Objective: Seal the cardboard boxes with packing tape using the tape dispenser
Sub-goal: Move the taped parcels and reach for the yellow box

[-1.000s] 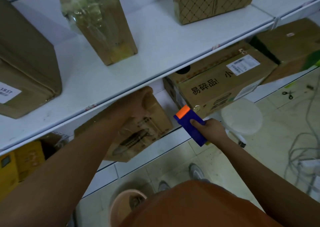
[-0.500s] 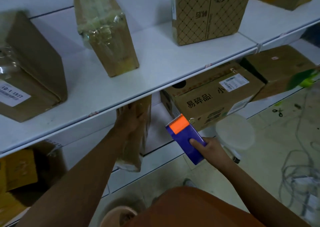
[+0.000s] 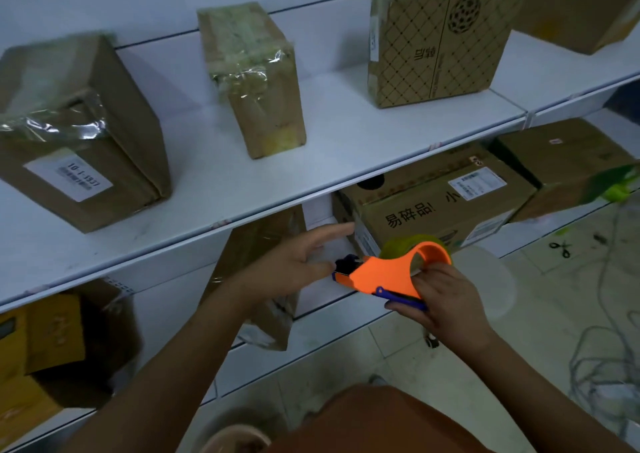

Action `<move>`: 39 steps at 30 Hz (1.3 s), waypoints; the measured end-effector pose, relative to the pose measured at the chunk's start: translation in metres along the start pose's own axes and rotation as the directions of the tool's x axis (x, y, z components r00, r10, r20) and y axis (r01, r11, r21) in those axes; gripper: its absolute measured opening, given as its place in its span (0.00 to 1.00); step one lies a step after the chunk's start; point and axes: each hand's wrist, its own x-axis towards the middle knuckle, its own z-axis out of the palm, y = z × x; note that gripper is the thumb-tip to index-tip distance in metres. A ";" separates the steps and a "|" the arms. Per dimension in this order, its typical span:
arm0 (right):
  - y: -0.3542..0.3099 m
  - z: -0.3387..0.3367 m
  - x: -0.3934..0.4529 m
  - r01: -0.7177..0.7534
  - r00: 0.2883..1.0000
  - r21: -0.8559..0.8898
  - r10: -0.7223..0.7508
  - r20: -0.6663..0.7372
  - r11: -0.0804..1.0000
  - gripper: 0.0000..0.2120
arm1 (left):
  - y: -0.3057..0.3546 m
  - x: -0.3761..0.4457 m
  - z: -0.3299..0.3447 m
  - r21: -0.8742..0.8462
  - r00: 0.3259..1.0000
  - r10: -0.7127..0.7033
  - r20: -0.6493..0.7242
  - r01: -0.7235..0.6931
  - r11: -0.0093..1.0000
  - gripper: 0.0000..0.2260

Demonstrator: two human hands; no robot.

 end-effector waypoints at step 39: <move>-0.027 -0.046 -0.035 -0.222 0.906 -0.112 0.248 0.344 0.968 0.28 | -0.005 -0.035 0.019 0.090 0.873 0.076 -0.482 -0.037 0.995 0.05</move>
